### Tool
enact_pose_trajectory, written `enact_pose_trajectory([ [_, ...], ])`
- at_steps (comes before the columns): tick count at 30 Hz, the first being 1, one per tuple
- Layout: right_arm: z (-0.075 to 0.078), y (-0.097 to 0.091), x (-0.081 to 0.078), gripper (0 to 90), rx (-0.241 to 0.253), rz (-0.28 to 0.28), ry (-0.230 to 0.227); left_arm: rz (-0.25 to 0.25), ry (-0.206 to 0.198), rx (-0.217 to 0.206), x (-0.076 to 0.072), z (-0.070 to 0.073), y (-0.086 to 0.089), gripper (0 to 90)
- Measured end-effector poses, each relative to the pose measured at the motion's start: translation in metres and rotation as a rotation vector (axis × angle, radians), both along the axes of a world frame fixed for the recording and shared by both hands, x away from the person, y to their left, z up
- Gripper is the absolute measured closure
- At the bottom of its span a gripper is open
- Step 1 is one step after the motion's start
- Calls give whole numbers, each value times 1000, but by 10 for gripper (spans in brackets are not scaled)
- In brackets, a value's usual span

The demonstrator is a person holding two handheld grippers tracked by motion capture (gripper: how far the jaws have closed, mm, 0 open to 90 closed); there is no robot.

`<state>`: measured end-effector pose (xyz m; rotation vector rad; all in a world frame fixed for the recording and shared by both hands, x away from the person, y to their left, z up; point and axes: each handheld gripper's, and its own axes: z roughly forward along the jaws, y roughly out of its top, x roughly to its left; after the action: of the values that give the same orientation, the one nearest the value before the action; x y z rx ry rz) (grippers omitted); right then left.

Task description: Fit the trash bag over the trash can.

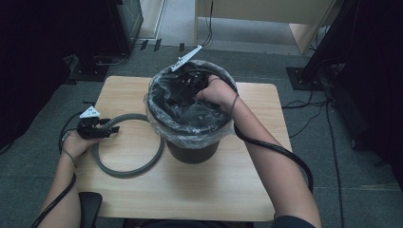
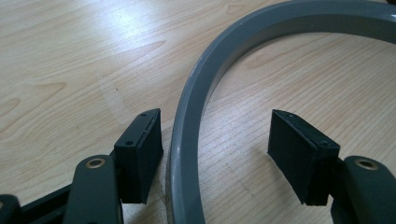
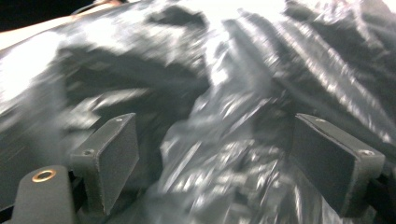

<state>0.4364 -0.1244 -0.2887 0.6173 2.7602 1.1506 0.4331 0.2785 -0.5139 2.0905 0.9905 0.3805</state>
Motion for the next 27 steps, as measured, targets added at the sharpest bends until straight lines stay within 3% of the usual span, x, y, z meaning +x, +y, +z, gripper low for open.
enact_pose_trajectory([
  [3,2,-9,-8,208,13,52,-1,2,0,-2,0,0,0,345],
  [7,-4,-12,-21,239,16,81,23,3,-5,-2,0,-1,0,344],
  [10,-12,-11,-27,189,-13,99,79,5,-7,2,0,-1,0,344],
  [13,-18,-3,-33,193,-53,127,86,7,-8,4,0,-1,-1,343],
  [15,-22,3,-37,193,-70,170,124,10,-8,3,1,-1,-1,345],
  [18,-26,11,-40,241,-81,214,105,10,-5,1,2,-1,-1,345],
  [23,-23,11,-37,180,-32,171,103,11,0,-6,2,-1,0,341],
  [27,-13,2,-24,174,-23,92,23,8,1,0,2,-1,-1,303],
])
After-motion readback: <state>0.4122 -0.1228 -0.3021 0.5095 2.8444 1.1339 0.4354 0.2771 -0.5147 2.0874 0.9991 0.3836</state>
